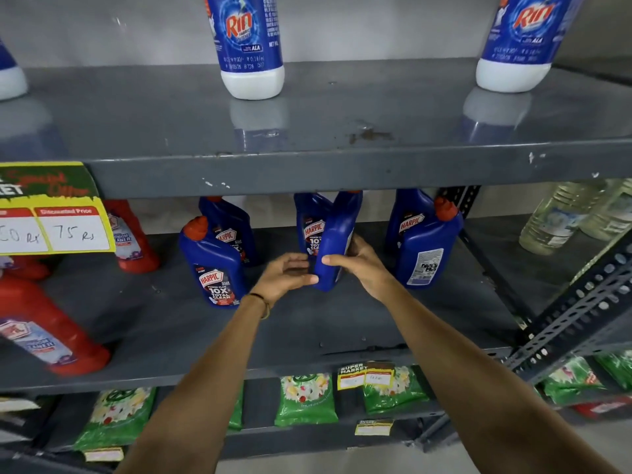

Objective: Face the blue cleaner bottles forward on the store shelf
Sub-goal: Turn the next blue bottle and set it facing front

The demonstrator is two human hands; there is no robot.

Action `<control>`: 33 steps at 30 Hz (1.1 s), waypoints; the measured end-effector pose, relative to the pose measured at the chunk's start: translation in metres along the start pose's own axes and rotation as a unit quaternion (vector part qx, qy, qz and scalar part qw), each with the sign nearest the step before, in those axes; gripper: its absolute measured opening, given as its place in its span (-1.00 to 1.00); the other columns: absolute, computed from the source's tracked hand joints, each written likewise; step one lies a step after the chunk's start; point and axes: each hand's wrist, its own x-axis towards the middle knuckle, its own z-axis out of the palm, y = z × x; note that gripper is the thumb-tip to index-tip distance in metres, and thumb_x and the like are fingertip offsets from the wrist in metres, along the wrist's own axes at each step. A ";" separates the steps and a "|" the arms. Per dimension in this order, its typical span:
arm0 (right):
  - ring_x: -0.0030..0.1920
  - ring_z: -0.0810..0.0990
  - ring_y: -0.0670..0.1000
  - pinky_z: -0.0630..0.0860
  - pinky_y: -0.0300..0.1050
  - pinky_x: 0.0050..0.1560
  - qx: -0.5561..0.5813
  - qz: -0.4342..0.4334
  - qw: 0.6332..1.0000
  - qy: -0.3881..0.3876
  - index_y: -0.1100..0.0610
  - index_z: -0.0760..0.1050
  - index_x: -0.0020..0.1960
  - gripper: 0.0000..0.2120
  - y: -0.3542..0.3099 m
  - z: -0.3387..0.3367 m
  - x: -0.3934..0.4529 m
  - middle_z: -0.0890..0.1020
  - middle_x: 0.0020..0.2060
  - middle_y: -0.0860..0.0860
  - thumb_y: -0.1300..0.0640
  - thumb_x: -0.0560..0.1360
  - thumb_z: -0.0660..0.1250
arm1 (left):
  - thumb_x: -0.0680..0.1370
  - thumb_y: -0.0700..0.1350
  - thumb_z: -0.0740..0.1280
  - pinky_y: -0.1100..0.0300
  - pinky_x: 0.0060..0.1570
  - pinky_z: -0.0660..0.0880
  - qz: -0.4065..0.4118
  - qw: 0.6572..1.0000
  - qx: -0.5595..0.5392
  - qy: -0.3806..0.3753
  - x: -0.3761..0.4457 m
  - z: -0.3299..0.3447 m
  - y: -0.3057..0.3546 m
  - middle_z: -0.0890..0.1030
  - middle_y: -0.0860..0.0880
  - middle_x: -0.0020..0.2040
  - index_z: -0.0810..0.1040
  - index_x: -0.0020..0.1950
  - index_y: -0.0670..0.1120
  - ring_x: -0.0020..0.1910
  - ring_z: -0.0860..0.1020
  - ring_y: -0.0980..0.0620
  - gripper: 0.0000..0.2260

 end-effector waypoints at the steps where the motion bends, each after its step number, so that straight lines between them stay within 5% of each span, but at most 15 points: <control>1: 0.10 0.60 0.03 0.55 -0.06 0.08 0.015 0.008 1.000 -0.020 0.06 0.44 0.20 -0.47 -0.001 -0.004 -0.001 0.63 0.07 0.02 0.17 0.26 0.51 | 0.40 -0.27 0.43 0.19 0.10 0.50 -0.020 0.999 -0.013 -0.024 0.000 -0.005 0.001 0.48 -0.16 0.25 0.41 0.27 -0.13 0.16 0.51 -0.01 -0.53; 6: 0.04 0.62 0.03 0.58 -0.11 0.02 0.098 0.049 0.986 -0.126 0.07 0.50 0.10 -0.67 -0.010 -0.019 -0.004 0.65 -0.04 0.00 0.22 0.34 0.41 | 0.52 -0.27 0.26 0.04 0.31 0.39 -0.108 0.976 -0.141 -0.123 -0.001 -0.006 -0.007 0.50 -0.15 0.26 0.34 0.36 -0.17 0.24 0.49 -0.08 -0.60; 12: 0.11 0.61 0.02 0.58 -0.11 0.05 0.152 0.074 0.968 -0.185 0.09 0.51 0.17 -0.40 -0.009 -0.028 -0.009 0.65 0.04 0.01 0.05 0.16 0.57 | 0.46 -0.33 0.29 0.22 0.08 0.58 -0.091 0.957 -0.219 -0.165 0.004 0.009 -0.004 0.57 -0.13 0.15 0.38 0.30 -0.22 0.08 0.60 0.02 -0.60; 17: 0.27 0.50 0.07 0.52 -0.03 0.23 0.191 0.059 0.966 -0.162 0.07 0.39 0.34 -0.40 -0.009 -0.034 -0.009 0.56 0.22 0.06 0.08 0.33 0.46 | 0.45 -0.39 0.31 0.34 -0.11 0.59 -0.057 0.977 -0.188 -0.078 0.007 0.020 -0.006 0.65 0.00 -0.06 0.43 0.23 -0.22 -0.08 0.65 0.13 -0.64; 19: 0.28 0.49 0.08 0.51 -0.01 0.24 0.181 0.054 0.970 -0.152 0.04 0.37 0.35 -0.46 -0.009 -0.037 -0.008 0.55 0.24 0.05 0.13 0.39 0.39 | 0.41 -0.39 0.36 0.34 -0.11 0.60 -0.040 0.984 -0.167 -0.037 0.009 0.023 -0.008 0.60 -0.05 -0.01 0.41 0.24 -0.22 -0.04 0.62 0.08 -0.58; 26: 0.35 0.39 0.14 0.40 0.15 0.32 0.133 0.066 0.983 -0.112 0.09 0.20 0.44 -0.51 0.006 -0.035 -0.008 0.43 0.33 0.13 0.31 0.55 0.14 | 0.15 -0.31 0.58 0.02 -0.01 0.55 -0.008 0.990 -0.006 0.139 0.012 0.030 -0.018 0.57 -0.12 -0.03 0.39 -0.01 -0.15 -0.06 0.55 -0.05 -0.47; 33: 0.29 0.45 0.10 0.43 0.08 0.23 0.111 0.087 0.986 -0.086 0.14 0.24 0.43 -0.52 0.015 -0.029 -0.004 0.45 0.30 0.11 0.37 0.53 0.16 | 0.10 -0.22 0.61 0.35 -0.33 0.38 -0.014 0.976 0.096 0.195 0.009 0.039 -0.029 0.55 -0.02 -0.14 0.37 -0.11 -0.12 -0.18 0.51 0.05 -0.47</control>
